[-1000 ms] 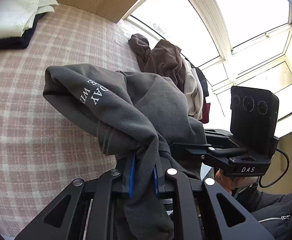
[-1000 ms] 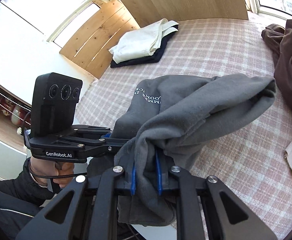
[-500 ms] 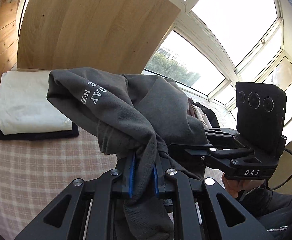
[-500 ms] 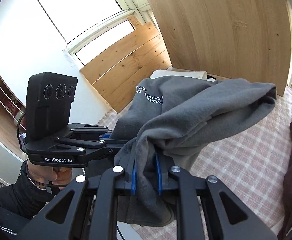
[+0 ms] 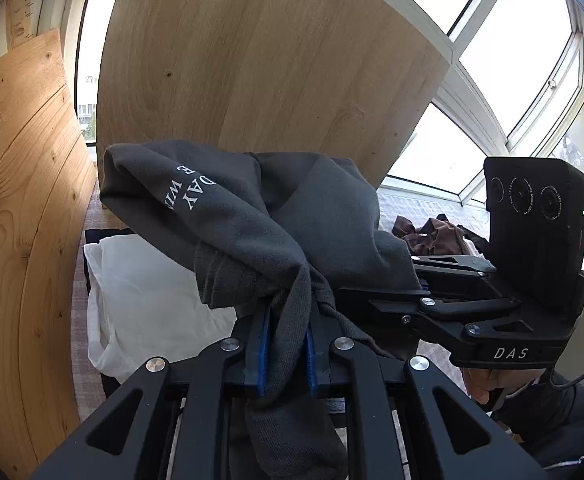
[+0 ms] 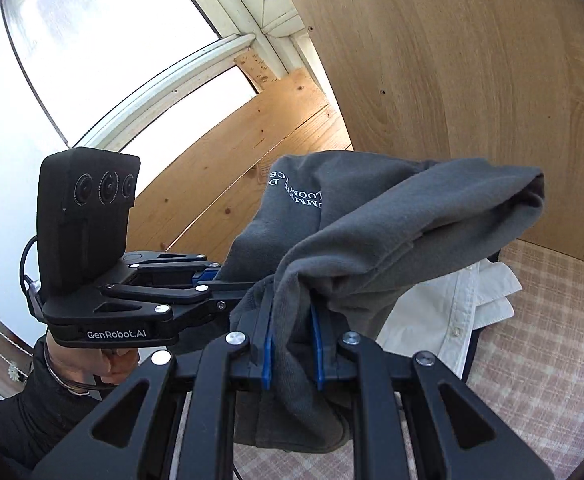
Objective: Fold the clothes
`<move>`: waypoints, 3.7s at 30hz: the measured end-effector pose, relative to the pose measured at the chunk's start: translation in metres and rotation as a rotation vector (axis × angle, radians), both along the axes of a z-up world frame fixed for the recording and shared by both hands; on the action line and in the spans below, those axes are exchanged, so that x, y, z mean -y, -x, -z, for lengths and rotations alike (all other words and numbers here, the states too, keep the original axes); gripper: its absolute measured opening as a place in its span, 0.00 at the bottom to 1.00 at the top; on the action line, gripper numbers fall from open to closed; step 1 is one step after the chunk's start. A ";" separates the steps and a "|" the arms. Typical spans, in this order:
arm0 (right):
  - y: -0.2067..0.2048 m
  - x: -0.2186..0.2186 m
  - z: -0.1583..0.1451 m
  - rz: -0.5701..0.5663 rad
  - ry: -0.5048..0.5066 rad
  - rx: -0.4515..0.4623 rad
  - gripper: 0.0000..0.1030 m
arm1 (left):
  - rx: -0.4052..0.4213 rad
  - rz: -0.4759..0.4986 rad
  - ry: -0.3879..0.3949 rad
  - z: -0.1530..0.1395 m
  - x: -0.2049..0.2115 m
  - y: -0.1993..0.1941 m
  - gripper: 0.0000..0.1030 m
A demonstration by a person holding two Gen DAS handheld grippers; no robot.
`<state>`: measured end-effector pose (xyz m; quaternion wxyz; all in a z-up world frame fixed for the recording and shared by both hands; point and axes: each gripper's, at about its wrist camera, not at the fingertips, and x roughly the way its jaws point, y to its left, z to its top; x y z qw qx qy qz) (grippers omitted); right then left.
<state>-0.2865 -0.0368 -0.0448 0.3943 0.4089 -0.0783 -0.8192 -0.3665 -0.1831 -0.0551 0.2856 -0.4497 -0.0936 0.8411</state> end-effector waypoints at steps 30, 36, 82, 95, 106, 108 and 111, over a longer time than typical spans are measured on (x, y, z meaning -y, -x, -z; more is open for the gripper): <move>0.054 -0.043 0.137 0.169 -0.265 0.270 0.17 | 0.146 -0.092 0.216 0.100 0.049 0.048 0.13; 0.051 -0.031 0.122 0.151 -0.327 0.221 0.17 | 0.149 -0.148 0.208 0.094 0.059 0.041 0.19; 0.144 -0.015 0.075 0.146 -0.396 -0.004 0.47 | -0.005 -0.193 0.303 0.062 0.031 0.051 0.33; 0.069 -0.015 0.098 0.097 -0.430 0.071 0.52 | 0.055 -0.220 0.273 0.077 0.036 -0.027 0.32; 0.013 -0.019 0.123 0.125 -0.532 0.158 0.52 | 0.092 -0.199 0.329 0.111 0.005 -0.042 0.40; 0.004 -0.025 0.107 0.173 -0.512 0.153 0.52 | 0.087 -0.236 0.320 0.097 0.008 -0.050 0.44; -0.023 -0.040 0.074 0.248 -0.478 0.106 0.52 | 0.046 -0.238 0.250 0.070 0.006 -0.076 0.56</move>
